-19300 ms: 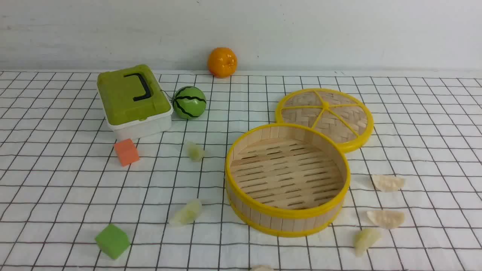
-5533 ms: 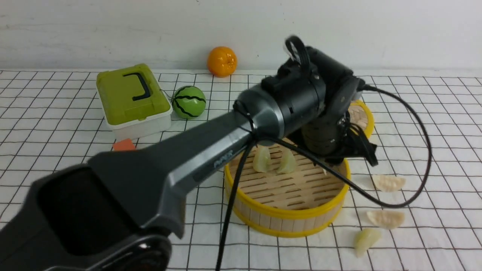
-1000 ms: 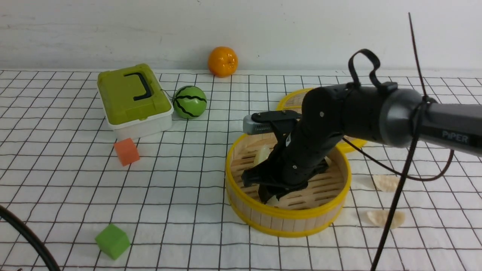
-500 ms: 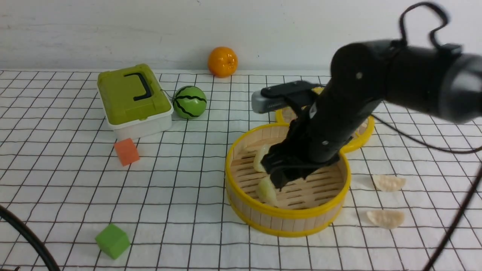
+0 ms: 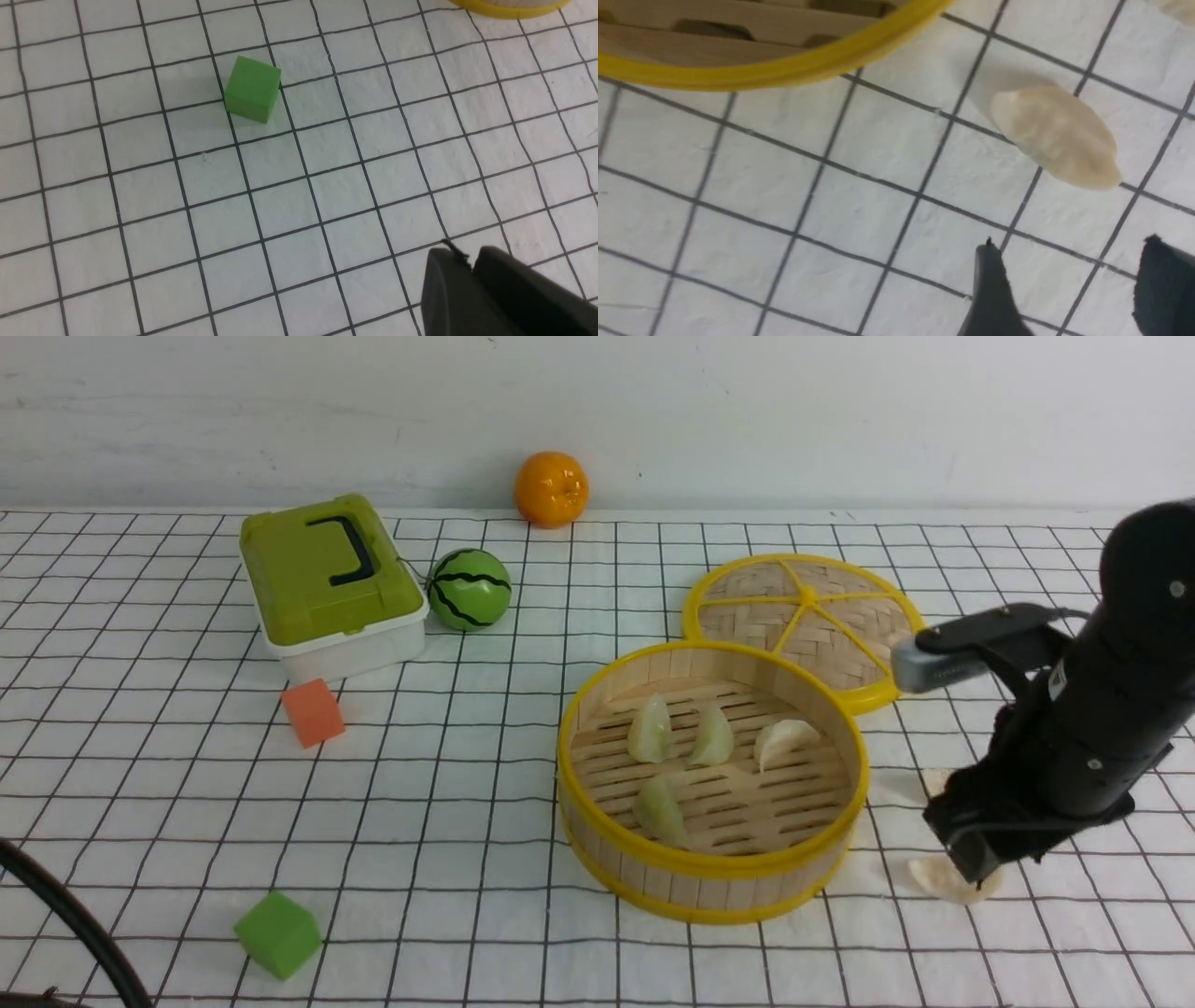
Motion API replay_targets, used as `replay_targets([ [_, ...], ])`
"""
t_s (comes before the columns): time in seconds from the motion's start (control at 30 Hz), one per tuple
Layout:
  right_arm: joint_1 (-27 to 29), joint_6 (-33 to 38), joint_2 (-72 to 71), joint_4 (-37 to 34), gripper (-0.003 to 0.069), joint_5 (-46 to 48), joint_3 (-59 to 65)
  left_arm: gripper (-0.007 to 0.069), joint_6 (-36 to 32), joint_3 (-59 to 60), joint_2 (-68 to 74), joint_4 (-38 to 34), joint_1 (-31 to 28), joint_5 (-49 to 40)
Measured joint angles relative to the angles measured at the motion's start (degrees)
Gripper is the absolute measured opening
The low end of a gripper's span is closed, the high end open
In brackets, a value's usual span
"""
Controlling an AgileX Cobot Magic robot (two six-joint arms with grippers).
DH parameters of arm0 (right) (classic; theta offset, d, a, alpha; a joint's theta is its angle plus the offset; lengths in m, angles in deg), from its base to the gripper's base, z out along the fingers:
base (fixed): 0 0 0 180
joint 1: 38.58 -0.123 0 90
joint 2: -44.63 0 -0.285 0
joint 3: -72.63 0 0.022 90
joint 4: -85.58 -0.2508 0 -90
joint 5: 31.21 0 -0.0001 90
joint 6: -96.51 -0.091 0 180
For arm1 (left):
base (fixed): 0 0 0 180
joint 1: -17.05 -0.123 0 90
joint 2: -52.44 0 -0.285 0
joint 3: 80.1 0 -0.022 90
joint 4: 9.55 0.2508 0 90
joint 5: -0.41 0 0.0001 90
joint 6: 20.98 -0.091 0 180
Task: Put the dumplings into the steamer on the table with the white tablecloth.
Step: 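Reach for and grasp a dumpling lying on the table beside the steamer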
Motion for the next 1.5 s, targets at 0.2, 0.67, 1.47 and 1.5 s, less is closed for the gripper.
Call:
replay_targets([
  [0.2, 1.6, 7.7, 5.6, -0.5, 0.0400, -5.7, 0.5, 0.0074, 0.0, 0.0, 0.0, 1.0, 0.0, 1.3],
  [0.67, 1.8, 9.5, 11.4, 4.2, 0.0380, -11.9, 0.5, 0.0075, 0.0, 0.0, 0.0, 1.1, 0.0, 1.6],
  [1.47, 1.8, 2.1, 12.0, 2.1, 0.0458, -18.0, 0.5, 0.0090, 0.0, 0.0, 0.0, 1.3, 0.0, 1.6],
  [1.5, 1.8, 2.1, 12.1, 1.9, 0.0459, -18.3, 0.5, 0.0092, 0.0, 0.0, 0.0, 1.3, 0.0, 1.6],
])
